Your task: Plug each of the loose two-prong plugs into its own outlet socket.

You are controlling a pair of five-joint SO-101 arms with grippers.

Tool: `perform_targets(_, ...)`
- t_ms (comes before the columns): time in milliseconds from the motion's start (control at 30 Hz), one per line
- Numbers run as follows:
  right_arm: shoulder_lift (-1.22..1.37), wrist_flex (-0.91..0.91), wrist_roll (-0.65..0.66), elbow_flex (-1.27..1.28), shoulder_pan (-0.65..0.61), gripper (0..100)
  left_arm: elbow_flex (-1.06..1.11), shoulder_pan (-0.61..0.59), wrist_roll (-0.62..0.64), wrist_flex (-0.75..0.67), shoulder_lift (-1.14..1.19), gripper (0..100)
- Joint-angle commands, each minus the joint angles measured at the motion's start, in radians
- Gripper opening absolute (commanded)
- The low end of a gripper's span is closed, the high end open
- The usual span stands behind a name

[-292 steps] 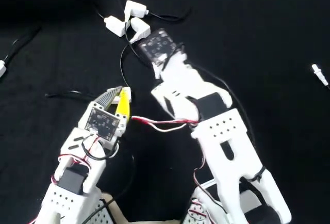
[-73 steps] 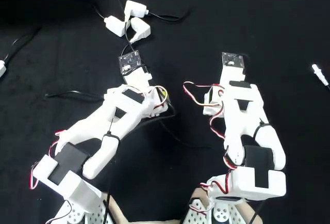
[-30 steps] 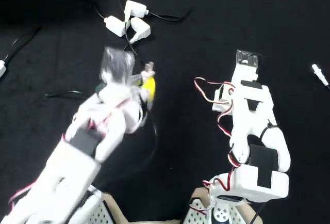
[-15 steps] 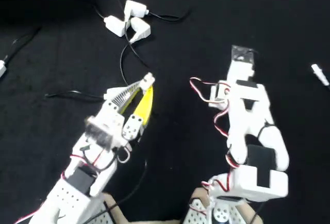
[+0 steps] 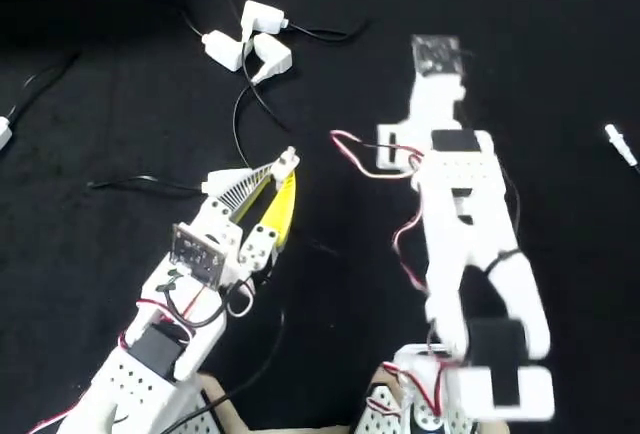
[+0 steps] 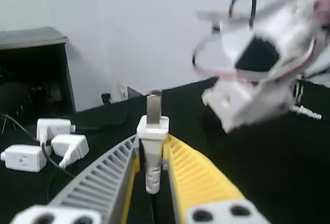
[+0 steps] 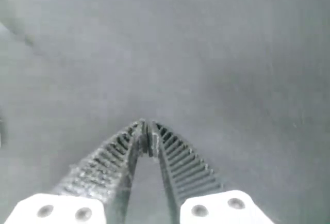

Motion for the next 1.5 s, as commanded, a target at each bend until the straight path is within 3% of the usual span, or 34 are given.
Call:
perform_targets(0, -0.137, 0.087, -0.003, -0.120, -0.117, 1.2, 0.019, 0.012, 0.002, 0.003, -0.015, 3)
perform_targets(267, -0.278, 0.095, -0.003, -0.134, -0.437, 1.2, 0.019, 0.012, 0.002, 0.011, -0.009, 3)
perform_targets(567, -0.378, 0.106, 0.060, -0.143, -0.457, 1.2, 0.019, 0.012, 0.000, 0.043, -0.009, 3)
perform_targets(867, -0.432, 0.304, 0.081, -0.226, -0.572, 1.2, 0.019, 0.012, 0.002, 0.041, -0.011, 3)
perform_targets(1067, -0.400, 0.316, 0.117, -0.166, -0.526, 1.2, 0.019, 0.012, 0.002, 0.046, -0.012, 3)
perform_targets(1267, -0.277, 0.173, 0.117, -0.077, -0.437, 1.2, 0.019, 0.013, 0.002, 0.044, -0.020, 3)
perform_targets(1467, -0.205, 0.157, 0.117, -0.087, -0.374, 1.2, 0.019, 0.012, 0.002, 0.040, -0.020, 3)
